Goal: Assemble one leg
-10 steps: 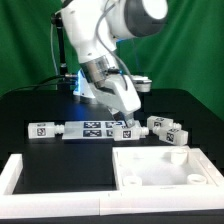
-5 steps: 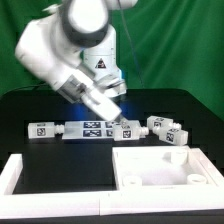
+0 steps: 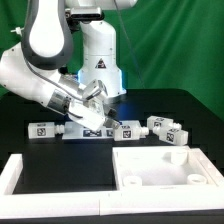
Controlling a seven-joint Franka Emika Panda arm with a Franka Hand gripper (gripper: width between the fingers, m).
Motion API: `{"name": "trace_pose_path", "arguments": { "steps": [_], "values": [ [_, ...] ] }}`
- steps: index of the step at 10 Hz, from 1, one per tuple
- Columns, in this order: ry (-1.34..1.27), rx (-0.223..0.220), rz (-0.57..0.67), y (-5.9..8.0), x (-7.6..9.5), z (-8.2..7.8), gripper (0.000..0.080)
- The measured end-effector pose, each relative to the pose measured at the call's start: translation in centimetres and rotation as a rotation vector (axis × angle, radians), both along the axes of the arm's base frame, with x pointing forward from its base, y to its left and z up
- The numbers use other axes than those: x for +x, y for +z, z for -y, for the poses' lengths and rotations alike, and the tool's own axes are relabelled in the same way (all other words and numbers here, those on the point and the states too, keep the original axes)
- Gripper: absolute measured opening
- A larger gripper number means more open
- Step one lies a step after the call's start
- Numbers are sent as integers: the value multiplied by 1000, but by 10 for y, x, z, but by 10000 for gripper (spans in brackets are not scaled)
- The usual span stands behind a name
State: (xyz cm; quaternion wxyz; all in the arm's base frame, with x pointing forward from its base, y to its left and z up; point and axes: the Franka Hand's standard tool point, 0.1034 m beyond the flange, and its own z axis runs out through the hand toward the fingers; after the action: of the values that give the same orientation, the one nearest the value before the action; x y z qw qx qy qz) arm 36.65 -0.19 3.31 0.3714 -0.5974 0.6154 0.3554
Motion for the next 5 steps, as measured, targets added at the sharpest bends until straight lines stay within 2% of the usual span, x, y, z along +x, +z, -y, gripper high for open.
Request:
{"name": "trace_pose_path", "arguments": {
  "steps": [2,5],
  "values": [
    [29,4,-12,-8,-2,-12,649],
    [37,4,-34,-20,-7,-16,649]
  ]
}}
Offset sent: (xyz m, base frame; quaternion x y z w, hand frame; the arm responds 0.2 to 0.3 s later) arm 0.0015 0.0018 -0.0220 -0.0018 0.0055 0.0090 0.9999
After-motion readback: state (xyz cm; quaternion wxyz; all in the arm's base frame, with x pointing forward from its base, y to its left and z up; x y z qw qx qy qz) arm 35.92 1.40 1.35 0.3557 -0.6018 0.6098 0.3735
